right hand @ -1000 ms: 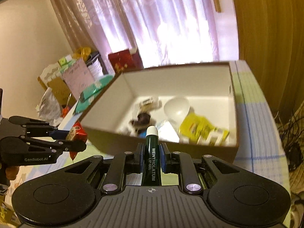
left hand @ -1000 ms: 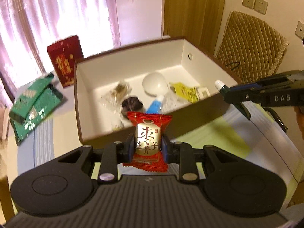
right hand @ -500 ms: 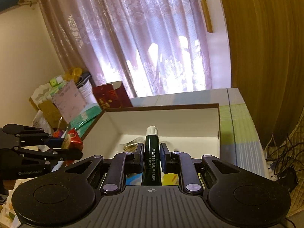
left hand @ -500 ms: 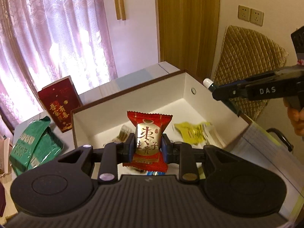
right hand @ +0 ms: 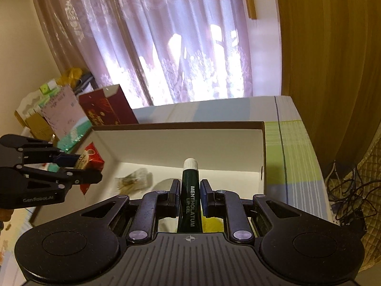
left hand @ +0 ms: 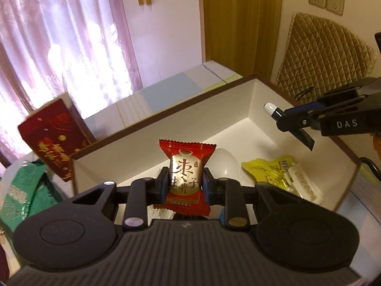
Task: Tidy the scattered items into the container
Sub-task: 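Lift the candy packet and lip gel tube with both tools over the box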
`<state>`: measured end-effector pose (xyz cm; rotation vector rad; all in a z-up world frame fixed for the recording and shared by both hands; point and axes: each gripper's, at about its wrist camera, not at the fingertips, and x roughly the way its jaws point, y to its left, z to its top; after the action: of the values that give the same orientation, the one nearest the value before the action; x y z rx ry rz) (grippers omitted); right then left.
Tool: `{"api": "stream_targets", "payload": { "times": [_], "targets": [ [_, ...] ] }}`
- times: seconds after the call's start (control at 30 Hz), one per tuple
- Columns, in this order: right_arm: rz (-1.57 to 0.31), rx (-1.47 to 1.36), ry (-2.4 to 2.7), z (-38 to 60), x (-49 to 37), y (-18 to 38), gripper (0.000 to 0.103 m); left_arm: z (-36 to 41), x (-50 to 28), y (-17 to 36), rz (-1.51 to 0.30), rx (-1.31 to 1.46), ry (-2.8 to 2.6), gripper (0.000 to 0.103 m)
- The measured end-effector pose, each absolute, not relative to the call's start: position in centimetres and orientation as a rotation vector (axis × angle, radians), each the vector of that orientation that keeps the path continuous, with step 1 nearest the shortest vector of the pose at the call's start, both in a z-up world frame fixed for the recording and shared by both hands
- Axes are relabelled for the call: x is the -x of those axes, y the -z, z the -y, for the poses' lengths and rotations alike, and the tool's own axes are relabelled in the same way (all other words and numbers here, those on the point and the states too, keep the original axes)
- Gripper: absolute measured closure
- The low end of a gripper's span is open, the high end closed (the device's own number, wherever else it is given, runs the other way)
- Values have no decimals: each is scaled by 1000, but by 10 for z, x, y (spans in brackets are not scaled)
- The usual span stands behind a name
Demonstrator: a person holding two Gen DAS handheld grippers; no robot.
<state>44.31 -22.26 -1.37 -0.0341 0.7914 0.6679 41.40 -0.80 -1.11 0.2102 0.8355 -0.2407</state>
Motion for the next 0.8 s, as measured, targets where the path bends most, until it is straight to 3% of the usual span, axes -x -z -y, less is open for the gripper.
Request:
{"api": "stream_targets", "payload": {
  "times": [0.57,0.8],
  "targets": [
    [-813,184,-662,204,-477,35,83,20,-475,77,-945,-272,260,78],
    [-827,211,-664,202,-483,40,83,18,-472,79,-939,-291,254,71]
  ]
}}
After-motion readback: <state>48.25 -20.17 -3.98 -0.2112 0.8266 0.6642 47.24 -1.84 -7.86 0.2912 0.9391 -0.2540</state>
